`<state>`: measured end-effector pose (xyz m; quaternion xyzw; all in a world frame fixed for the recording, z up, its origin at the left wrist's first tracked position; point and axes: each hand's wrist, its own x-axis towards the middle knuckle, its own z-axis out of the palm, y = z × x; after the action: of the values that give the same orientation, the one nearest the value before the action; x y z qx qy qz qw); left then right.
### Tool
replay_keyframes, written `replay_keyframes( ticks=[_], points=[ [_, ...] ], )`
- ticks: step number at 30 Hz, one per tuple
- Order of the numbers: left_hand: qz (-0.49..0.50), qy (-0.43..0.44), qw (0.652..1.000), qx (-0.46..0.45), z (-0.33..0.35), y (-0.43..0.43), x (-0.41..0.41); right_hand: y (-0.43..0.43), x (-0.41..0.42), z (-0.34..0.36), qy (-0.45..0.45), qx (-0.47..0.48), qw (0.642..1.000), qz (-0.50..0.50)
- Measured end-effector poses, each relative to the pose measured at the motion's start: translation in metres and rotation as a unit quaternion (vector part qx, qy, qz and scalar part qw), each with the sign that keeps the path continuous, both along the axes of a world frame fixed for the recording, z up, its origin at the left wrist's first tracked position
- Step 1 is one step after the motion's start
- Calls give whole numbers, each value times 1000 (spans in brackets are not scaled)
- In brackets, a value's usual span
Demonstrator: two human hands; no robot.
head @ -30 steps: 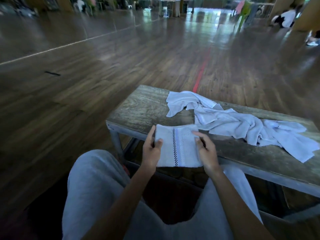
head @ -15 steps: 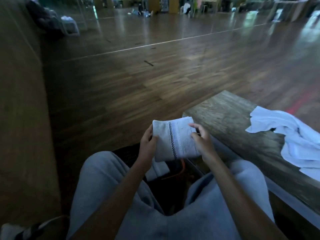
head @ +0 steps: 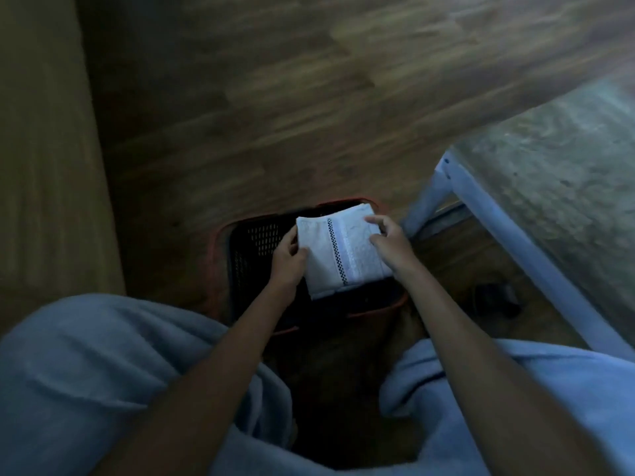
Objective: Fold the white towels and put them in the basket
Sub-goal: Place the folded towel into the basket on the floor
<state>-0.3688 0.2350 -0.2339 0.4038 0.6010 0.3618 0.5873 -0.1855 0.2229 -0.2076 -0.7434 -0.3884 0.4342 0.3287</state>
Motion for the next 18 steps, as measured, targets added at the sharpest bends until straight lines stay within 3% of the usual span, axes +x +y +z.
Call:
replay_keyframes(
  ticks=[11, 18],
  points=[
    [10, 35, 994, -106, -160, 40, 0, 64, -7, -156, -54, -88, 991, 85],
    [-7, 32, 996, -89, -188, 40, 8, 61, -16, -175, -226, -104, 962, 112]
  ],
)
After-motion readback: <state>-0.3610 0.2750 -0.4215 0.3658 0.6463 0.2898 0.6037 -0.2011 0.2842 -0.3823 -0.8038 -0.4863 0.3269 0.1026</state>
